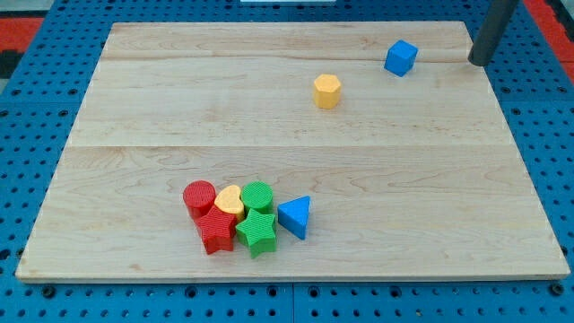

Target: Drag the yellow hexagon into the top side of the red circle

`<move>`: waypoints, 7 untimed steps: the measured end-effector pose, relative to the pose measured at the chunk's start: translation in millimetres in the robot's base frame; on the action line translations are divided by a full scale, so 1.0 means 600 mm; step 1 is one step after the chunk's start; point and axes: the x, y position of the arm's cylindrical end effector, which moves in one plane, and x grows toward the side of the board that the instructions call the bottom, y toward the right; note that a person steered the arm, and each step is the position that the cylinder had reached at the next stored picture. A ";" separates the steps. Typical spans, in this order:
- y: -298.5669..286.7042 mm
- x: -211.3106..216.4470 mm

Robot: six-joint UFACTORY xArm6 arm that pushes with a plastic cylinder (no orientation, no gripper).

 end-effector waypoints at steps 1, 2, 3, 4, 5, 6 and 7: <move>-0.020 0.019; -0.126 0.049; -0.214 0.025; -0.276 0.086; -0.358 0.090; -0.400 0.091; -0.430 0.176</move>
